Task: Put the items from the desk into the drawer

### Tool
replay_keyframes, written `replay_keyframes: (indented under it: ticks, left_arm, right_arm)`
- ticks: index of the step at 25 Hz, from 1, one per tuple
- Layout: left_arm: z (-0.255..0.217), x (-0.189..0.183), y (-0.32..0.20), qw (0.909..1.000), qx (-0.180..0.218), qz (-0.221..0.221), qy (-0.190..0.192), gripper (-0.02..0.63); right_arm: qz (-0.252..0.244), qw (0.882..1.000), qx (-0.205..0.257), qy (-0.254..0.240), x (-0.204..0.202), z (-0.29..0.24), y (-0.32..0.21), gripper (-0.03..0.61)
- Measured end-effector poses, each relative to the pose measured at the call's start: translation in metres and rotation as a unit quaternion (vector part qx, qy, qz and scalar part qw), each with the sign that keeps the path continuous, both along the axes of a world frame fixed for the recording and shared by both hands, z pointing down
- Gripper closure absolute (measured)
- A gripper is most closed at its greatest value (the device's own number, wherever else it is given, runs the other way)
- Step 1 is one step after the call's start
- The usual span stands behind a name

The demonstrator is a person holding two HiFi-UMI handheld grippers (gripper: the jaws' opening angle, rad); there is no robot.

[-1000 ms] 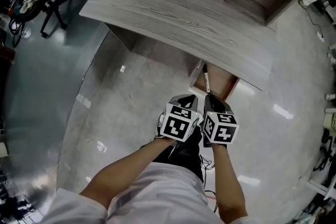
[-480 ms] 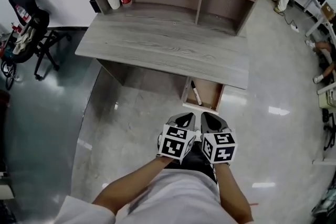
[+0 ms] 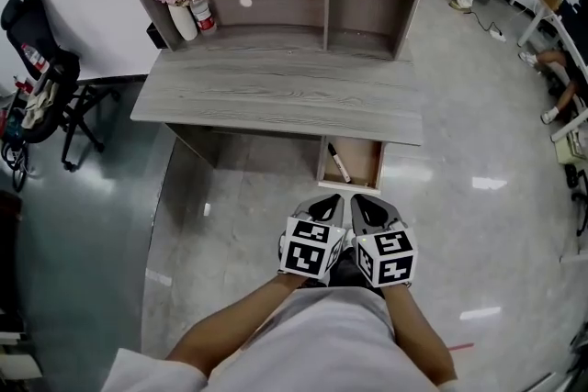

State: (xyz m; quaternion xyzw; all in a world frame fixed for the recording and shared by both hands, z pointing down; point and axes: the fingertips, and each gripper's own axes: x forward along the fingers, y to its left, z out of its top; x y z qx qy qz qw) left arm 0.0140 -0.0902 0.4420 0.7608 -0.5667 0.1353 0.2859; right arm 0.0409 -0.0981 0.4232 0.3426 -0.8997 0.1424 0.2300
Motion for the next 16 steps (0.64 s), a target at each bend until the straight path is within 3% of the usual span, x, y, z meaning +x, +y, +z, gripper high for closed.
replay_keyframes:
  ticks: [16]
  left_arm:
    - [-0.0046,-0.0001,0.0045,1.0,0.008,0.001,0.0,0.61]
  right_arm:
    - [-0.002,1.0,0.001,-0.001,-0.003,0.0009,0.0107,0.577]
